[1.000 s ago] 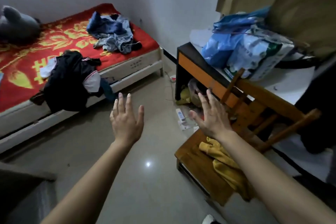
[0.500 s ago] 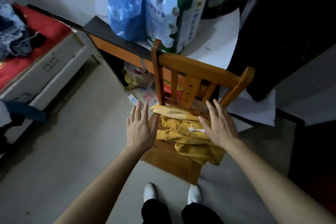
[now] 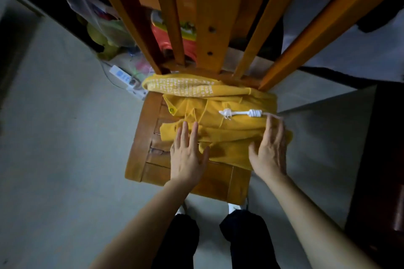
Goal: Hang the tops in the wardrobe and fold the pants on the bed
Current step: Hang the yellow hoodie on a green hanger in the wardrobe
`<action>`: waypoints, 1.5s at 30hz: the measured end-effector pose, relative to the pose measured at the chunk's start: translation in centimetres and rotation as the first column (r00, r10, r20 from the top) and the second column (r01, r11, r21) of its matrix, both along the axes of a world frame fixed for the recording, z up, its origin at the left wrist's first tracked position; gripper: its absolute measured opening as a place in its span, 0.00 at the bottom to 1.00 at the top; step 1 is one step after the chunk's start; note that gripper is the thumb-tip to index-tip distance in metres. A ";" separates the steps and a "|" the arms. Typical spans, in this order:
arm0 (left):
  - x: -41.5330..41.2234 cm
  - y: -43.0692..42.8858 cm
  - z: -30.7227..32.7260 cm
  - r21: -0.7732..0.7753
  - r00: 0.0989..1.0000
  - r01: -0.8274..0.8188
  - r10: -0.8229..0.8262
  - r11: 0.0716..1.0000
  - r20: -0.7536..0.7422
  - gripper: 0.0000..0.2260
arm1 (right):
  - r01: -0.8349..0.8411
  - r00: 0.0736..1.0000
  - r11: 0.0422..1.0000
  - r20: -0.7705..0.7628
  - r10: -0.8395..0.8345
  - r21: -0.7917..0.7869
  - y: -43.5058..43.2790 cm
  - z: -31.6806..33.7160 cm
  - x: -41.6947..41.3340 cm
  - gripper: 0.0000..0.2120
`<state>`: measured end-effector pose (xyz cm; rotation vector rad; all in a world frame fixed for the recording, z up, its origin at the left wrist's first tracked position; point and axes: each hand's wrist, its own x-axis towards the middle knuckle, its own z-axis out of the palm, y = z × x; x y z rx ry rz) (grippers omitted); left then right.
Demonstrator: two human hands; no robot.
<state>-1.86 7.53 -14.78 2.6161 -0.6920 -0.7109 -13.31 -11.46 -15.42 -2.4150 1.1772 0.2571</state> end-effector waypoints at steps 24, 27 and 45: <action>6.3 8.4 -2.4 0.132 0.536 -0.836 0.844 0.532 -0.006 0.20 | -0.290 0.924 0.872 0.353 0.147 0.394 10.1 -0.5 4.5 0.21; 3.4 7.1 -2.6 0.005 0.542 -0.839 0.837 0.543 0.073 0.27 | -0.005 0.943 0.987 0.329 -0.049 0.161 7.9 -1.3 1.3 0.22; -4.4 5.8 -0.2 0.168 0.494 -0.791 0.775 0.589 -0.394 0.08 | 0.460 0.885 0.782 -0.150 -0.440 0.422 4.4 0.6 -2.2 0.13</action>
